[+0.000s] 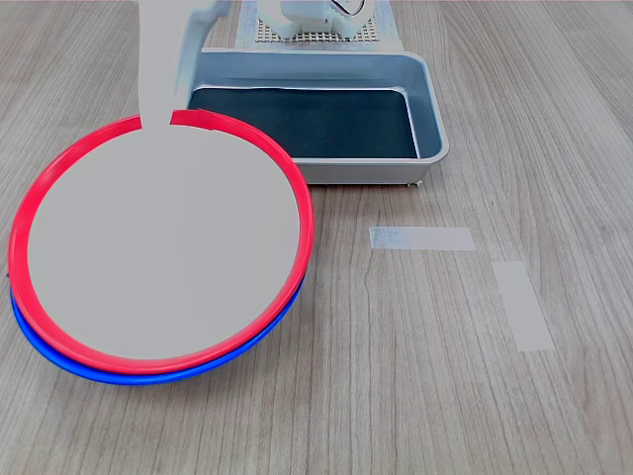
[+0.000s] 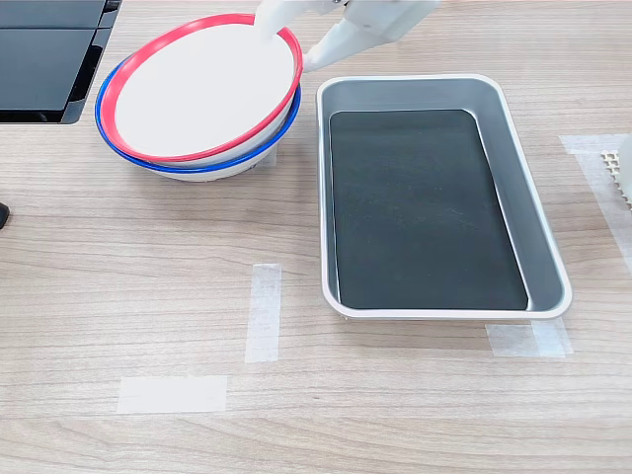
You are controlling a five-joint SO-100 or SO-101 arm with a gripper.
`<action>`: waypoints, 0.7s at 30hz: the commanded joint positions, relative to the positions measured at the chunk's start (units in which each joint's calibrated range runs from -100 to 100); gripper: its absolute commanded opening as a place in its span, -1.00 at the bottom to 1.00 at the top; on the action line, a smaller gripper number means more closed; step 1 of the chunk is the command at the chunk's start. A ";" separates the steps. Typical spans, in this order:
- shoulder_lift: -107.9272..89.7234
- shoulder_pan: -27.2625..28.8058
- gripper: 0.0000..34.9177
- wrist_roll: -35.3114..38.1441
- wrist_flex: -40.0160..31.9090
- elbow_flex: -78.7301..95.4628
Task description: Lift the stacked dish and set it down on the table.
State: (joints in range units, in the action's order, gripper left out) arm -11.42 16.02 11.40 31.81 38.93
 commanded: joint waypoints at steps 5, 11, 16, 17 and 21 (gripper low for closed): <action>4.39 -0.54 -0.09 -0.15 -3.54 -5.29; 8.91 -0.72 -0.01 0.05 -7.17 -6.38; 11.38 -1.10 -0.93 0.49 -8.24 -8.21; 11.38 -1.19 -0.98 0.49 -8.24 -8.39; 9.33 -1.19 -0.99 0.00 -7.91 -8.11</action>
State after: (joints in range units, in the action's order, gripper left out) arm 0.26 15.58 11.70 24.47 33.21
